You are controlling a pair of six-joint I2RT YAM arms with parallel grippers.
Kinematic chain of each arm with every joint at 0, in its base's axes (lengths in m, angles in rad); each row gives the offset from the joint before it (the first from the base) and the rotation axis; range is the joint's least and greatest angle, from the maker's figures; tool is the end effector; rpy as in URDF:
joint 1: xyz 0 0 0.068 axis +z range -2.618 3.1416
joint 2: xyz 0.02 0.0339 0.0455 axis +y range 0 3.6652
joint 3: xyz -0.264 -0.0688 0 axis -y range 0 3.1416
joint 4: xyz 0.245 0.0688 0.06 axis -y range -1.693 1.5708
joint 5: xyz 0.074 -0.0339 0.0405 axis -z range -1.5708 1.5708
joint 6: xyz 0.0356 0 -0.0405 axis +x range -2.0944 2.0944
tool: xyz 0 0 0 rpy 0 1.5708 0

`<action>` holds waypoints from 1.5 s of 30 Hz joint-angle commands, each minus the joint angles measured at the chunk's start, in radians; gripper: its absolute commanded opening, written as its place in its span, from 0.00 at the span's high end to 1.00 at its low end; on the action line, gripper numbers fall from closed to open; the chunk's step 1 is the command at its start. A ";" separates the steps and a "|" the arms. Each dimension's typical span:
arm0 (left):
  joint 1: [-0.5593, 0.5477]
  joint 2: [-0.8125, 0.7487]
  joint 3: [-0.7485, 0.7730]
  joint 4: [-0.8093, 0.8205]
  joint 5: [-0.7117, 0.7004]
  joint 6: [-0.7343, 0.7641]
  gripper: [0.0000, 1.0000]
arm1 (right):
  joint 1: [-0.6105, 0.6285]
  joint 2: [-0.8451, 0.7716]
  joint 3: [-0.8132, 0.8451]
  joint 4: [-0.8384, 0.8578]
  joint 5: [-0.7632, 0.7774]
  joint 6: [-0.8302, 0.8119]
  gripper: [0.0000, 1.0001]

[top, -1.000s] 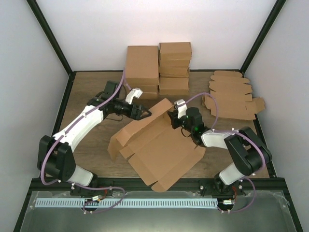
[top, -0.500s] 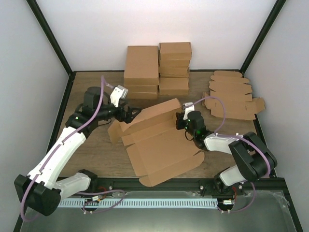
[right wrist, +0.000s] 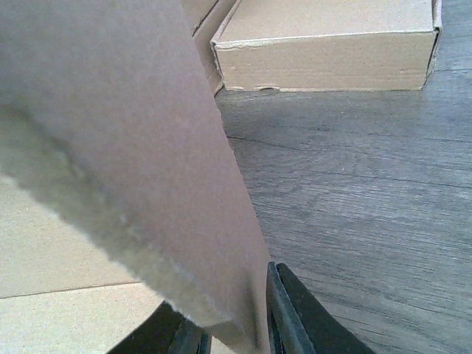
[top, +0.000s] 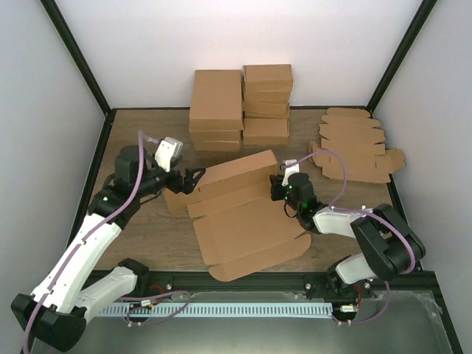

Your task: Fold the paper box

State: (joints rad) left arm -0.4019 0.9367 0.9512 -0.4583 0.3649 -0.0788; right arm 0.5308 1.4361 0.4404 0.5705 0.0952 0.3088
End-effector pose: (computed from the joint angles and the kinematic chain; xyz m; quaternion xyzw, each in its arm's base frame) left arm 0.1833 -0.0917 0.3437 0.2294 0.8049 -0.2740 0.4737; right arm 0.2327 0.1327 0.1570 -0.0674 0.8371 0.1841 0.5107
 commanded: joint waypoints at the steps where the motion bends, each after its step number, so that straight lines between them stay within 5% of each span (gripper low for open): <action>1: -0.002 -0.055 -0.013 0.040 -0.046 -0.006 0.00 | 0.009 -0.023 0.000 0.037 0.015 -0.010 0.74; 12: -0.002 -0.103 -0.022 0.055 -0.050 -0.013 0.00 | 0.009 -0.015 -0.002 0.066 -0.006 -0.025 0.62; 35: -0.002 -0.209 -0.089 0.086 -0.082 0.055 0.00 | 0.009 0.008 -0.053 0.190 -0.050 -0.071 0.00; 45: -0.002 -0.250 -0.133 0.111 -0.097 0.079 0.00 | 0.009 0.011 -0.077 0.216 -0.045 -0.057 0.03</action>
State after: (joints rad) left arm -0.4019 0.7090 0.8333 -0.3862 0.2779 -0.0235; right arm 0.5327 1.4364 0.3649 0.7414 0.0303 0.2478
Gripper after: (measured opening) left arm 0.999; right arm 0.993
